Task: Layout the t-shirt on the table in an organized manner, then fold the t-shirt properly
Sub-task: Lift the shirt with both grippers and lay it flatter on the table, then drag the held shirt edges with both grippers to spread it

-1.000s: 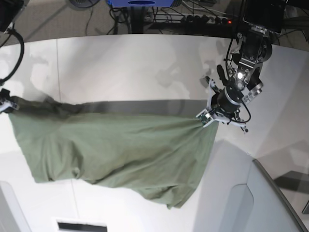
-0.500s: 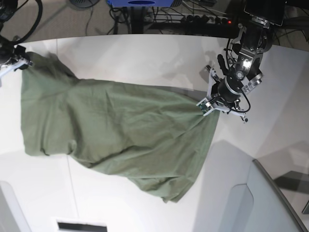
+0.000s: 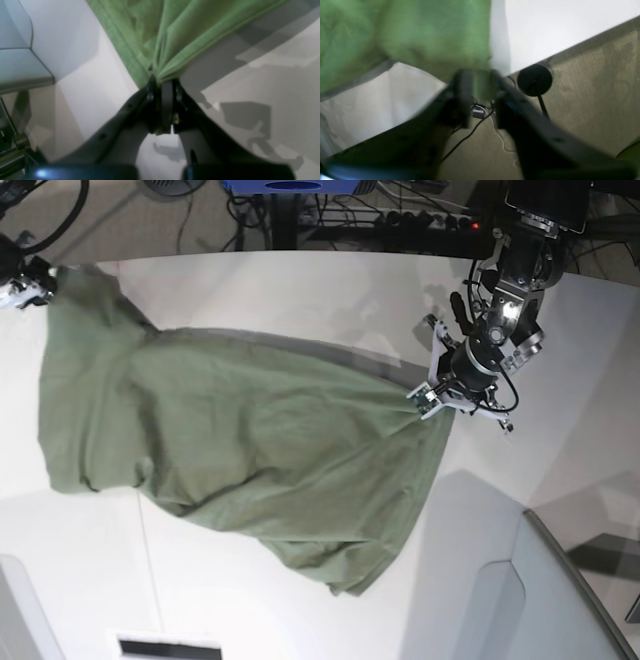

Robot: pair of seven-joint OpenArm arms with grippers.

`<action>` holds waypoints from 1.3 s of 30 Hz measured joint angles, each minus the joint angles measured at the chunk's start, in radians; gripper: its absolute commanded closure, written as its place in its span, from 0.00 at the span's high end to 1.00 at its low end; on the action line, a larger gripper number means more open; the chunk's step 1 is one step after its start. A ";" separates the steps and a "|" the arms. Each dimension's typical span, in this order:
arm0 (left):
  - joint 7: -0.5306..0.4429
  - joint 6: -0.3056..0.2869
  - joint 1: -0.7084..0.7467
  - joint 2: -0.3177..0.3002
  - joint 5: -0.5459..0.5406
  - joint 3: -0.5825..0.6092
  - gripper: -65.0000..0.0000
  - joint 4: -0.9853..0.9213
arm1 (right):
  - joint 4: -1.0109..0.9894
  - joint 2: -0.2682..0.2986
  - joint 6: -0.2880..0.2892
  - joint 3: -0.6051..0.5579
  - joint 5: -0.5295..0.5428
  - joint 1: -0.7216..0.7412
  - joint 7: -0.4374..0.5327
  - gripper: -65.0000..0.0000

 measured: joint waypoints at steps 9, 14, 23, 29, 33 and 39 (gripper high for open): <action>0.011 0.000 0.043 -0.030 0.002 -0.019 0.58 0.226 | 0.147 -0.005 0.003 0.034 0.003 -0.033 0.001 0.50; -0.003 0.000 0.073 -0.017 -0.004 -0.114 0.59 0.300 | 0.153 0.001 0.004 0.040 0.000 0.029 0.000 0.50; 0.007 0.000 0.116 0.031 -0.155 -0.251 0.06 0.277 | 0.043 0.000 0.007 0.039 -0.001 0.136 0.003 0.48; 0.009 0.003 0.069 0.089 -0.231 -0.179 0.00 0.162 | -0.195 0.068 0.003 -0.031 -0.011 0.235 0.038 0.00; -0.002 0.002 0.006 0.167 -0.174 -0.112 0.00 0.042 | -0.319 0.070 0.005 -0.109 0.000 0.287 0.119 0.00; -0.003 0.006 -0.032 0.214 -0.068 -0.061 0.00 -0.087 | -0.583 0.089 0.005 -0.193 -0.009 0.322 0.228 0.00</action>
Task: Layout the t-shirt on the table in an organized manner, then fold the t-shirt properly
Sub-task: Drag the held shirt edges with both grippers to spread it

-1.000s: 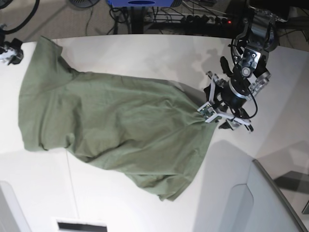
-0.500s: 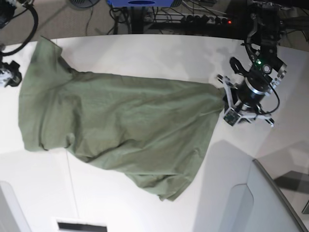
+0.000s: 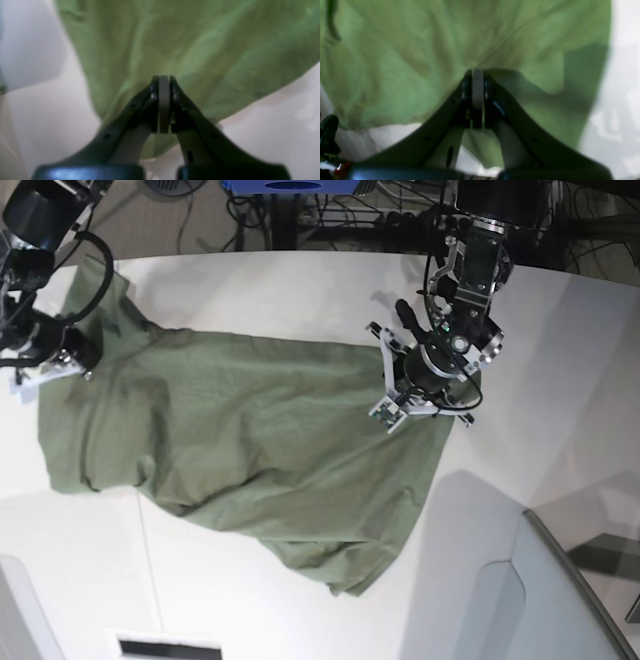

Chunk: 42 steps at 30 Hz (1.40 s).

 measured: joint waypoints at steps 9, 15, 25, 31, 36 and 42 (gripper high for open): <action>-0.011 0.002 0.069 -0.005 0.151 0.004 0.00 -0.043 | -0.002 0.038 0.008 -0.027 0.054 -0.114 0.069 0.00; -0.043 0.020 0.154 -0.018 0.182 0.005 0.00 -0.001 | 0.152 0.004 -0.007 0.044 0.010 -0.241 -0.030 0.00; 0.003 -0.006 0.232 -0.031 0.191 -0.007 0.00 0.284 | 0.468 0.004 -0.004 0.076 0.004 -0.246 -0.116 0.00; 0.008 -0.006 0.127 -0.031 0.195 -0.051 0.00 0.282 | 0.260 0.124 0.000 0.072 0.009 -0.001 -0.091 0.25; 0.001 -0.004 0.104 -0.028 0.194 -0.111 0.00 0.284 | -0.114 0.241 -0.005 0.073 -0.003 0.128 0.010 0.52; -0.001 -0.006 0.140 -0.029 0.176 -0.189 0.00 0.280 | -0.243 0.253 -0.005 0.074 -0.003 0.133 0.059 0.52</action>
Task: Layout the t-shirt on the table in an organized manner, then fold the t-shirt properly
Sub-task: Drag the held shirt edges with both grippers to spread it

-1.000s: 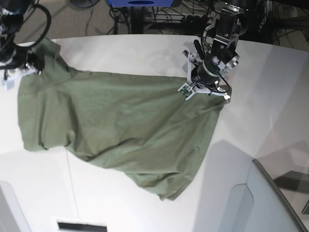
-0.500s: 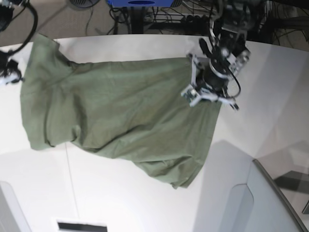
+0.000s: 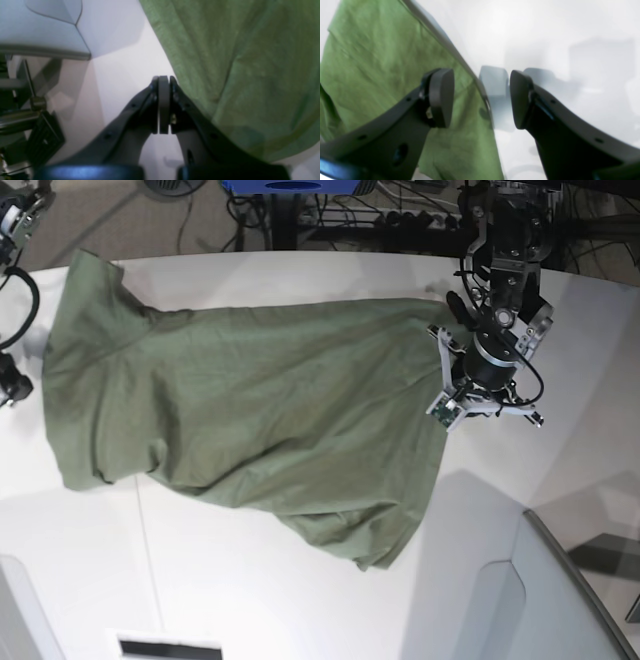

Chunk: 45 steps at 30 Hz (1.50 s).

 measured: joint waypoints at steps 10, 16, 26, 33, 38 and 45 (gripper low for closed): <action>0.002 0.000 0.009 0.000 0.003 -0.019 0.00 -0.025 | -0.067 -0.053 0.015 -0.142 0.030 0.006 0.135 0.52; 0.002 -0.001 0.027 0.000 0.003 -0.019 0.00 -0.025 | -0.083 -0.047 0.017 -0.143 0.035 0.006 0.167 0.51; -0.002 0.000 0.023 0.000 0.003 -0.019 0.00 -0.025 | 0.113 -0.029 0.008 -0.138 0.018 -0.070 0.113 0.51; 0.003 -0.001 0.024 0.000 0.003 -0.021 0.00 -0.025 | -0.105 -0.008 0.011 -0.139 0.023 -0.022 0.201 0.51; 0.002 0.000 0.020 0.000 0.003 -0.021 0.00 -0.068 | -0.102 -0.023 0.013 -0.142 0.036 -0.027 0.212 0.51; 0.001 0.000 0.021 0.000 0.003 -0.021 0.00 -0.099 | -0.048 -0.051 0.015 -0.143 0.030 -0.031 0.168 0.51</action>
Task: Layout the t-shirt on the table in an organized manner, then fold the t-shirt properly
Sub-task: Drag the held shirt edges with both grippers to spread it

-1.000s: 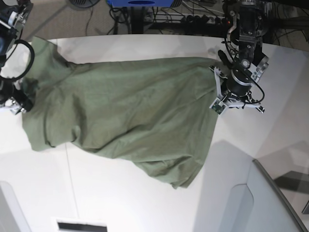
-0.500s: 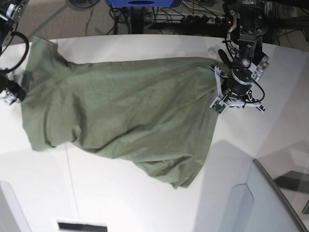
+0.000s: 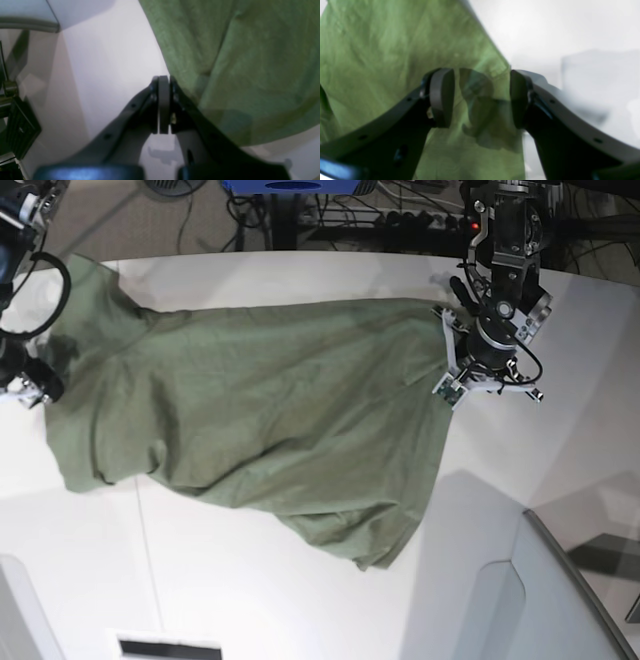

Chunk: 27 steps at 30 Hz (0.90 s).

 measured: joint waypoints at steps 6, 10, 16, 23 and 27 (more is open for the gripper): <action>0.001 0.000 -0.006 0.000 0.000 0.000 0.00 -0.003 | 0.001 -0.010 0.121 0.000 -0.015 0.000 -0.066 0.12; -0.006 0.002 -0.039 0.000 0.000 0.002 0.00 -0.028 | -0.002 -0.011 0.121 0.001 -0.013 -0.011 -0.080 0.01; 0.002 0.000 -0.051 0.017 0.002 0.010 0.00 -0.082 | 0.206 -0.039 0.113 0.072 -0.021 -0.119 -0.203 0.00; -0.001 0.001 -0.092 0.058 0.002 0.023 0.00 -0.097 | 0.620 -0.135 0.119 0.163 -0.019 -0.254 -0.426 0.00; -0.011 0.007 -0.110 0.055 0.015 0.130 0.00 -0.153 | 0.734 -0.180 0.122 0.184 -0.020 -0.317 -0.501 0.00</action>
